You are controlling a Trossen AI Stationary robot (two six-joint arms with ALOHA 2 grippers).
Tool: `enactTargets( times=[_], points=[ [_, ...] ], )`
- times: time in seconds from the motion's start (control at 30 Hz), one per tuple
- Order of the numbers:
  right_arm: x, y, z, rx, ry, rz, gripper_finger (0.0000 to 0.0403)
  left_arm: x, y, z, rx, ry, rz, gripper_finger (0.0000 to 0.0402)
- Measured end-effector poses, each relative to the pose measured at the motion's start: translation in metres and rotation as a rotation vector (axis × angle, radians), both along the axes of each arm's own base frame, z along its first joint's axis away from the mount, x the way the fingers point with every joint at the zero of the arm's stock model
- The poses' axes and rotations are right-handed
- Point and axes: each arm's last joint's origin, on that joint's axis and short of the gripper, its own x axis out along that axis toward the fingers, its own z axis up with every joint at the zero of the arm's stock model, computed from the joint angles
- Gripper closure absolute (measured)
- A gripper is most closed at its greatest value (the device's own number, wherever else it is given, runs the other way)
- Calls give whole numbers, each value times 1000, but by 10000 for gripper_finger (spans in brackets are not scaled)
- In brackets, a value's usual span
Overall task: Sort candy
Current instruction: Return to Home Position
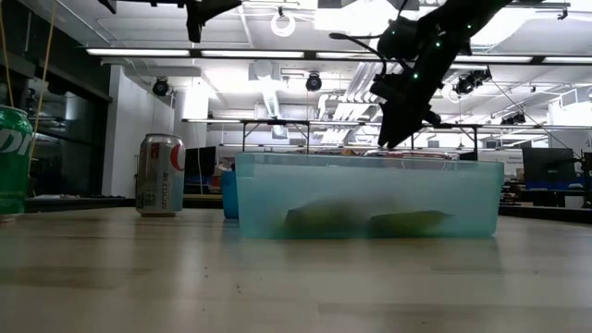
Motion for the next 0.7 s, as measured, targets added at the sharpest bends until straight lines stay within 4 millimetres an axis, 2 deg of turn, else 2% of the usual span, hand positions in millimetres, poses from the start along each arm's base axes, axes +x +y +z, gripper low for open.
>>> enactTargets(
  times=[0.1, 0.17, 0.33, 0.43, 0.53, 0.63, 0.7],
  points=[
    [2, 2, 5, 8, 35, 47, 227, 0, 0, 0, 12, 2, 3, 197],
    [3, 3, 19, 10, 10, 90, 208, 0, 1, 0, 30, 5, 7, 197],
    [-2, 12, 80, -43, -221, 215, 199, 0, 1, 0, 44, 9, 7, 197],
    [-10, 24, 114, -98, -380, 324, 205, 0, -1, -2, 38, 30, -37, 197],
    [-17, 42, 136, -126, -533, 451, 221, 3, -8, -7, 53, 75, -126, 202],
    [-20, 62, 145, -121, -637, 538, 253, 9, -22, -16, 79, 97, -203, 228],
    [-19, 75, 144, -114, -666, 585, 287, 13, -32, -27, 77, 108, -214, 261]
  ],
)
